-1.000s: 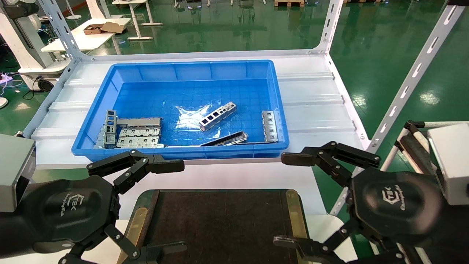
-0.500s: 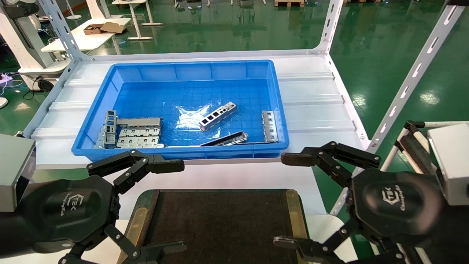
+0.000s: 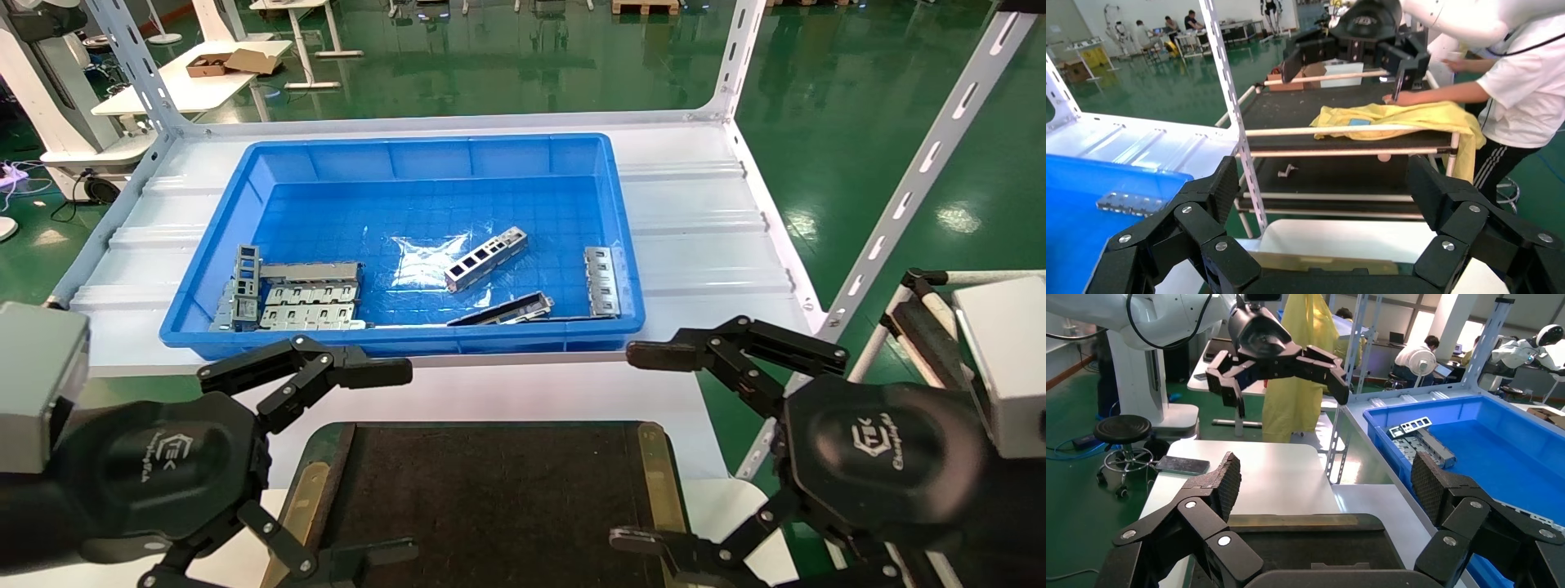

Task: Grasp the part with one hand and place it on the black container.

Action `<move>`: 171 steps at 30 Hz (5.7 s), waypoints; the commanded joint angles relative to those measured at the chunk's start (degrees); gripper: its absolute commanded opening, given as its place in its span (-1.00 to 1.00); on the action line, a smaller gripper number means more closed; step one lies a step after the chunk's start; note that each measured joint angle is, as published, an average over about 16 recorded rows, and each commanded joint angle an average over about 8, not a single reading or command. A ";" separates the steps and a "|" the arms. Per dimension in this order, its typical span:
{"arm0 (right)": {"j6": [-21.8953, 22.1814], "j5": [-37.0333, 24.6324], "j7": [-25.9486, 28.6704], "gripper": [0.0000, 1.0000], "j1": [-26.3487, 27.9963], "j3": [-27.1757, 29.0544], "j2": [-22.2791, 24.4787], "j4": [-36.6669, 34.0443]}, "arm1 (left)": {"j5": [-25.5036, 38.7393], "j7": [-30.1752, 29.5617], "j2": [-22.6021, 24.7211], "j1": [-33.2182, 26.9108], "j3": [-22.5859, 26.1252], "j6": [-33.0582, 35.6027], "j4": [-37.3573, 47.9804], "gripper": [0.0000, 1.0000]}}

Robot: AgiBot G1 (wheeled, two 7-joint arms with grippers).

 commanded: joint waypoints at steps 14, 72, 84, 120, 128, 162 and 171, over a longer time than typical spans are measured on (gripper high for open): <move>0.01 0.04 -0.04 1.00 0.03 -0.07 0.02 -0.03 | 11.07 -3.41 6.60 -7.63 4.69 -8.23 3.94 1.00; 0.12 0.21 -0.16 -1.00 0.08 -0.32 0.12 -0.03 | 30.56 7.66 42.36 -32.05 17.52 -40.19 66.27 -1.00; 0.14 0.24 -0.19 -1.00 0.09 -0.37 0.14 -0.03 | 29.32 7.42 42.10 -31.51 18.33 -39.67 66.99 -1.00; 0.20 0.34 -0.26 -1.00 0.12 -0.50 0.20 -0.03 | 17.94 6.83 33.01 -33.11 13.42 -12.63 61.92 -1.00; 0.21 0.36 -0.27 -1.00 0.13 -0.53 0.21 -0.03 | 15.35 2.91 28.60 -26.40 12.84 -3.27 51.74 -1.00; 0.26 0.44 -0.33 -1.00 0.16 -0.66 0.26 -0.03 | 22.81 -22.71 20.91 22.71 14.46 -48.66 5.81 -1.00; 0.28 0.47 -0.35 -1.00 0.16 -0.69 0.28 -0.03 | 31.15 -30.67 30.02 24.46 19.20 -69.52 8.90 -1.00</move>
